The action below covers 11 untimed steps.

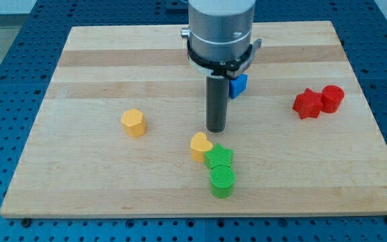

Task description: Move the yellow heart towards the bottom side of the board

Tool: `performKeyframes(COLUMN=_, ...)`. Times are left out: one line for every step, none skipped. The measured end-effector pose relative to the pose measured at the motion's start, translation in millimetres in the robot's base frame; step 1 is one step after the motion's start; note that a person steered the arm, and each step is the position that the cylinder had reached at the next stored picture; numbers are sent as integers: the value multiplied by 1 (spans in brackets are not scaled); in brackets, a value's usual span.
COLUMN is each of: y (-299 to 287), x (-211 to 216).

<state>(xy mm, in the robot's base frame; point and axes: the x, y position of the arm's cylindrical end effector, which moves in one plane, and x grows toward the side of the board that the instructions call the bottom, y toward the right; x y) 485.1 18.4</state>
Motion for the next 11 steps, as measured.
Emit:
performKeyframes(y=-36, x=13)
performKeyframes(y=-92, x=16)
performKeyframes(y=-104, x=13)
performKeyframes(y=-63, x=-19)
performKeyframes(y=-21, x=-18)
performKeyframes(y=-13, x=2)
performKeyframes(y=-13, x=23)
performKeyframes(y=-30, x=49)
performKeyframes(y=-74, x=67)
performKeyframes(y=-105, x=74)
performKeyframes(y=-77, x=74)
